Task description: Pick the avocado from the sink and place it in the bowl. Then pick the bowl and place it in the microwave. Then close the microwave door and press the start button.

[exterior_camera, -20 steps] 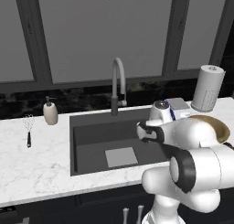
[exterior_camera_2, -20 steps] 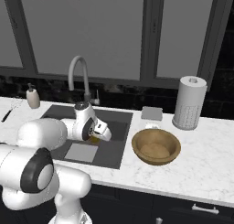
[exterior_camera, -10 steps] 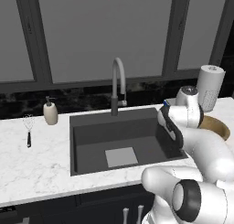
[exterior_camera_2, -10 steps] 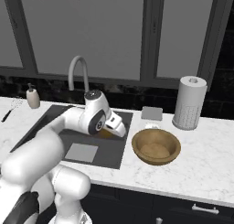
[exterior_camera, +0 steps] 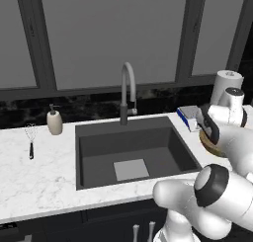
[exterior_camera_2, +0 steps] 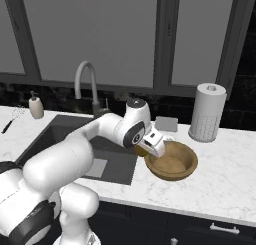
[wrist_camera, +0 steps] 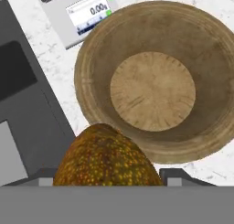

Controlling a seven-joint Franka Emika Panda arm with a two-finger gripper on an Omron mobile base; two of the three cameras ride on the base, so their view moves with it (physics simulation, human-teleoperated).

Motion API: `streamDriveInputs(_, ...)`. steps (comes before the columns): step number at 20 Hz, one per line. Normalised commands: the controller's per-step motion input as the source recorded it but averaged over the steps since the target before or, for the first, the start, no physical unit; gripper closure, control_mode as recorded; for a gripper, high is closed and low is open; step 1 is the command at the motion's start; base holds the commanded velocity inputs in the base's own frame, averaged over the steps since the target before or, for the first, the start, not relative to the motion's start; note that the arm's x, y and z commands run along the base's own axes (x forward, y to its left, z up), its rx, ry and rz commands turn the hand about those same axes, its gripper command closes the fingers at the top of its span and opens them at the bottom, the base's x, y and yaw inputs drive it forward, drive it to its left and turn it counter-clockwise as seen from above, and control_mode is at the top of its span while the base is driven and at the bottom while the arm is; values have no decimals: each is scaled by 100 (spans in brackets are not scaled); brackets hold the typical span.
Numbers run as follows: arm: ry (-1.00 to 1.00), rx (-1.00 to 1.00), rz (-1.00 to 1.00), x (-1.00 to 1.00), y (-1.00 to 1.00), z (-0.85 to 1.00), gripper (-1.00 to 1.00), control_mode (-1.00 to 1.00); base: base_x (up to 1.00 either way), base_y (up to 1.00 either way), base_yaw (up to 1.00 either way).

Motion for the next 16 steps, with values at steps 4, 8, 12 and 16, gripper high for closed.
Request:
streamDriveInputs(4,18,4,-2,13,-82,-7,100,-100,0,0,0)
streamDriveInputs(8,13,0,0,47,-42,-53,100,-100,0,0,0)
streamDriveInputs(12,1,0,0,23,-24,-66,100,-100,0,0,0)
streamDriveInputs(16,1,0,0,15,-29,-59,100,-100,0,0,0)
